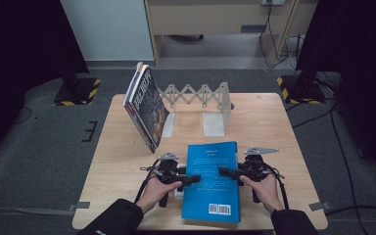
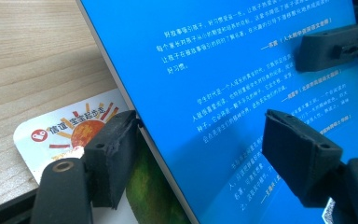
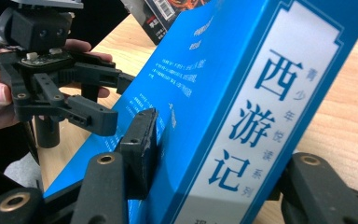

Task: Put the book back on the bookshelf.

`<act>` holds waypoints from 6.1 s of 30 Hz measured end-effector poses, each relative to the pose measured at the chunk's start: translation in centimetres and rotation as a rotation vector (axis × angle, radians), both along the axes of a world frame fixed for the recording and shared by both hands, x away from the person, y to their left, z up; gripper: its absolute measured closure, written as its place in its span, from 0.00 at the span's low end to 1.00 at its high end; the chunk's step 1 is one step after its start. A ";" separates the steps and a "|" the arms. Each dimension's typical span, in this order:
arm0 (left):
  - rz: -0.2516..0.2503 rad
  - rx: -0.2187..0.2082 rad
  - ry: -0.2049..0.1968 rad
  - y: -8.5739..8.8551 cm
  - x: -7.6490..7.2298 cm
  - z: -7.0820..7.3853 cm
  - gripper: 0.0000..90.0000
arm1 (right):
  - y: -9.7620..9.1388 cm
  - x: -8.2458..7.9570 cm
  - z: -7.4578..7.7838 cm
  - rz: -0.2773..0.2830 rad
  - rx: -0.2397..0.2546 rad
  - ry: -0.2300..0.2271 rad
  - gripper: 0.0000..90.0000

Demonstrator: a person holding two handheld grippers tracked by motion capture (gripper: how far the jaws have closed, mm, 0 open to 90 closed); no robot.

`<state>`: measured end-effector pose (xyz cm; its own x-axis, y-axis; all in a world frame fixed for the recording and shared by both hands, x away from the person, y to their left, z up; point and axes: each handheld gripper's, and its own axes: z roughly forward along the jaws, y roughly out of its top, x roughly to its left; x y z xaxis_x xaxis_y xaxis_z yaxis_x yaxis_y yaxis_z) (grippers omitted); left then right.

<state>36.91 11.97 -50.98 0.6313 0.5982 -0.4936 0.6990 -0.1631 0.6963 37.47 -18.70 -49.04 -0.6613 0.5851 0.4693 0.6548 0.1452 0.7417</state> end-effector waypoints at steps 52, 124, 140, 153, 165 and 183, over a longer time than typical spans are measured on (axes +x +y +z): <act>0.056 -0.158 -0.010 1.6 0.9 5.0 0.59 | 0.0 0.1 3.3 -0.017 0.124 -0.187 0.66; 0.166 0.139 -0.180 5.9 1.2 3.6 0.26 | 1.7 -0.9 4.6 0.053 0.141 -0.216 0.68; 0.079 0.411 -0.130 4.6 2.0 -1.1 0.19 | 2.6 -1.9 7.4 0.051 0.161 -0.243 0.68; 0.099 0.393 -0.147 4.8 2.1 -2.2 0.01 | 1.1 -0.5 10.2 -0.080 0.140 -0.332 0.68; 0.075 0.360 -0.191 5.3 1.9 -2.7 0.00 | 1.2 1.6 11.6 -0.168 0.129 -0.367 0.68; 0.077 0.359 -0.191 5.4 1.9 -2.7 0.00 | 3.8 5.7 14.2 -0.239 0.110 -0.428 0.68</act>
<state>38.80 17.32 -53.64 0.6381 0.7601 -0.1231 0.5823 -0.3717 0.7230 43.20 -14.86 -34.89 -0.6615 0.7061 0.2525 0.2934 -0.0662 0.9537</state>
